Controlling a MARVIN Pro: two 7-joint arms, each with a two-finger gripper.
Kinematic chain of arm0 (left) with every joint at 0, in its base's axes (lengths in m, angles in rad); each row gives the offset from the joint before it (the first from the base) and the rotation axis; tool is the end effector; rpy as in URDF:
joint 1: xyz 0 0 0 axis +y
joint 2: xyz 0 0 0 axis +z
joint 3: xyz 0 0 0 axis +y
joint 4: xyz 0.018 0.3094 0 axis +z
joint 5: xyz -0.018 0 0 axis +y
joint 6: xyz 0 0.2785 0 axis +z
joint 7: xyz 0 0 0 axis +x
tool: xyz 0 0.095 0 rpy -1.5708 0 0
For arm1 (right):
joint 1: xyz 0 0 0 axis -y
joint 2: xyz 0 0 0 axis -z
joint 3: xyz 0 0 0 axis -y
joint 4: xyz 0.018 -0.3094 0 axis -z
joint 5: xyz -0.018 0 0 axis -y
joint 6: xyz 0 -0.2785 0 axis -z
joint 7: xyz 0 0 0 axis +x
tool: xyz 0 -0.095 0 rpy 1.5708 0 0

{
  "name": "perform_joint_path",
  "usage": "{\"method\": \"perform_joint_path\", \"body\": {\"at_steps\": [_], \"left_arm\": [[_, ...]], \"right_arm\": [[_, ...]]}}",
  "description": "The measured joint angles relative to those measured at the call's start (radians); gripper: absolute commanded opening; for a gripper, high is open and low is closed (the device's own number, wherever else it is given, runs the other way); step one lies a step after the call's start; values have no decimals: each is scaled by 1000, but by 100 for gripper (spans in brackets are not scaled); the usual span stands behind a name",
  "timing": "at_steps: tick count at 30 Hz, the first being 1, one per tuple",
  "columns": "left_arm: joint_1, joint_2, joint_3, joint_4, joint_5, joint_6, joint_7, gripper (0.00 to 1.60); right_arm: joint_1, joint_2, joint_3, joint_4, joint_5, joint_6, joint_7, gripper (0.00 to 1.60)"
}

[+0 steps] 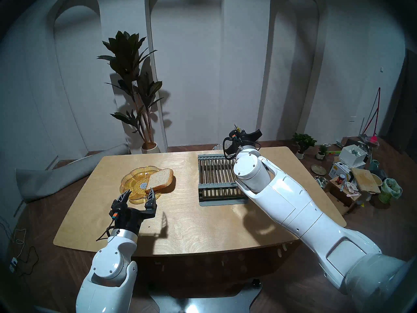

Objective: Spread jam over the slice of bread with the knife

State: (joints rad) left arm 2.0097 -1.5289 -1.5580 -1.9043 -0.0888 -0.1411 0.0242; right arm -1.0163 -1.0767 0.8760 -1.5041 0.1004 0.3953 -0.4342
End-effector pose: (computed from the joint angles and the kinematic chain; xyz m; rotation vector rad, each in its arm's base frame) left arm 0.2548 0.0068 -0.3317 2.1580 0.0678 2.2318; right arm 0.4948 0.0007 -0.2126 1.8082 0.6019 1.8612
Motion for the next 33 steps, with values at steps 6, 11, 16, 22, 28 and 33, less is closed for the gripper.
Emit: {"method": "perform_joint_path", "body": {"at_steps": [6,11,16,22,28,33], "left_arm": [[-7,2,0,5,-1,0,-4,160],[-13,3,0,9,-2,1,-6,160],[-19,3,0,13,-1,1,-7,160],[-29,4,0,20,1,3,-8,160],[-40,4,2,27,3,4,-9,160],[-49,4,3,32,4,7,-11,160]], "right_arm": [[-2,0,6,-14,20,3,0,0],[-3,1,9,-27,35,3,0,0],[-3,5,9,-34,43,3,0,0],[-3,14,9,-44,45,1,0,0],[-3,22,14,-58,51,0,0,0],[-3,27,19,-69,57,-2,0,0]]}}
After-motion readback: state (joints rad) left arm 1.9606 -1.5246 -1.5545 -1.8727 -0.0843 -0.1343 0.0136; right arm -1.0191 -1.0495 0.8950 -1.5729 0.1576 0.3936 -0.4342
